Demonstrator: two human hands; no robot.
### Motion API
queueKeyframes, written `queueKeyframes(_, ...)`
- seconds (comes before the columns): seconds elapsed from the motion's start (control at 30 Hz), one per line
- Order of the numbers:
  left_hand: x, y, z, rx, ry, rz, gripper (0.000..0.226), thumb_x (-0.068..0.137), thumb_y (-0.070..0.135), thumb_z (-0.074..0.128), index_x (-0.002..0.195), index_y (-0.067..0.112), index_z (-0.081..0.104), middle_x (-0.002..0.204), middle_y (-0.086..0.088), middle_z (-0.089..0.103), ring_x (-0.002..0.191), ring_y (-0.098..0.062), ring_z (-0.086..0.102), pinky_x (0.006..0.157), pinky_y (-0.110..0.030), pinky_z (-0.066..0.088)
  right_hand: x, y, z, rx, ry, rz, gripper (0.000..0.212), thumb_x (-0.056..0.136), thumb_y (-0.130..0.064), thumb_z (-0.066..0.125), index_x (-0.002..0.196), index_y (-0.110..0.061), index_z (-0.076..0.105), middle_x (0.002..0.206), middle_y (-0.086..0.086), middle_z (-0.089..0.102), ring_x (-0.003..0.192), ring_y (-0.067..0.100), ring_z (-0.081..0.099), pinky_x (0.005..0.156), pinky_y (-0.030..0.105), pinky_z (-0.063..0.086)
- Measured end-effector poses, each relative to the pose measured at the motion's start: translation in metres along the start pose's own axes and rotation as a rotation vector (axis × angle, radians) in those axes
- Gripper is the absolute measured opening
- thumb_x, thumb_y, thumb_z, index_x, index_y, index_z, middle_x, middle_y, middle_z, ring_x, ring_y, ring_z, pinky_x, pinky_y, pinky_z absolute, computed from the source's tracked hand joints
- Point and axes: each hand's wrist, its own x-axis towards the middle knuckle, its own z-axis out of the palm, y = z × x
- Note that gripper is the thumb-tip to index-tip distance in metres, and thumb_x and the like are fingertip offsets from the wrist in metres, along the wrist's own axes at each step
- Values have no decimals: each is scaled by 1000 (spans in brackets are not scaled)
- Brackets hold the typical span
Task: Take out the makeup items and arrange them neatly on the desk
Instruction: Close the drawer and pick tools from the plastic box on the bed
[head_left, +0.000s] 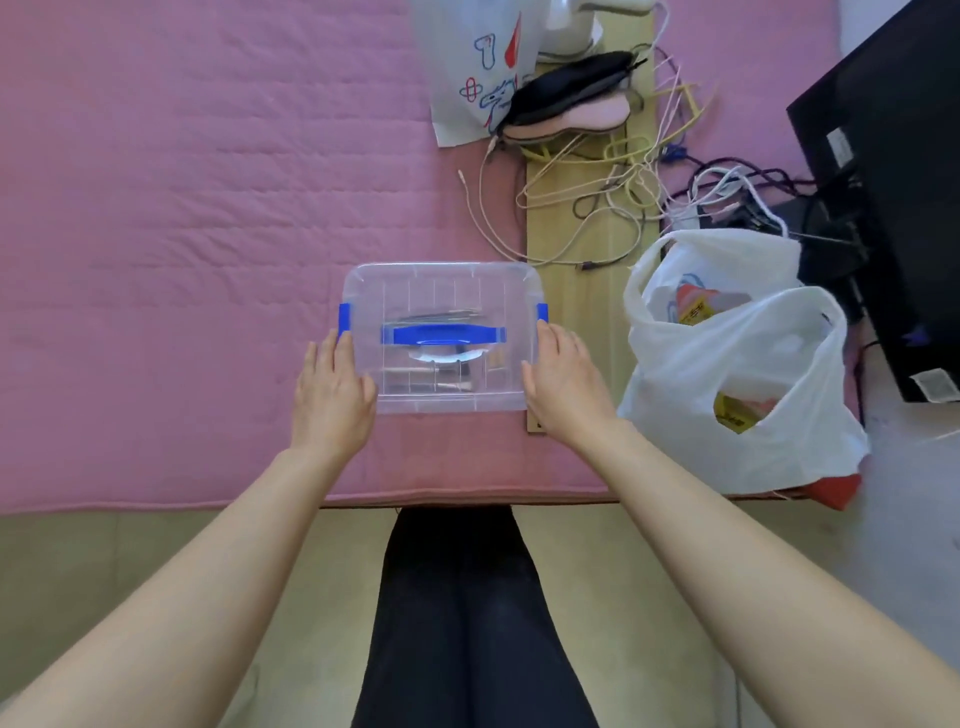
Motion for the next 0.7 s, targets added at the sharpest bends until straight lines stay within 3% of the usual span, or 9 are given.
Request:
queueKeyframes(0.13,24,-11,19,-115,72,-18,55,96,15,45,144,-3,27,148,-22,33,137,-37,28,114,-45,21,29,0,19,168,57,77,58,101,-27,36,149,-1,15,155,18,19,139,35,26,113,42,25)
queueKeyframes(0.23,37,-15,34,-336,111,-137,53,98,22,43,146,5,28,144,-16,38,130,-32,37,107,-42,31,44,0,33,265,67,148,61,100,-29,35,151,-8,7,146,20,30,127,39,41,101,47,38)
queueKeyframes(0.33,44,-19,48,-383,168,-163,49,98,28,42,143,11,33,138,-12,42,121,-30,45,98,-41,38,55,5,45,297,70,207,64,101,-31,33,151,-11,-1,139,22,38,119,40,47,93,47,41)
queueKeyframes(0.5,61,-26,60,-457,292,-207,38,96,31,46,130,13,47,125,-6,52,109,-22,50,86,-31,37,65,17,65,282,150,179,60,102,-27,30,151,-9,0,132,24,44,106,43,54,83,48,49)
queueKeyframes(0.7,72,-41,68,-419,382,-171,31,98,30,49,113,6,59,108,-12,61,93,-30,56,77,-34,38,72,33,87,454,290,144,50,102,-28,28,150,-26,12,138,12,46,110,32,52,76,32,36)
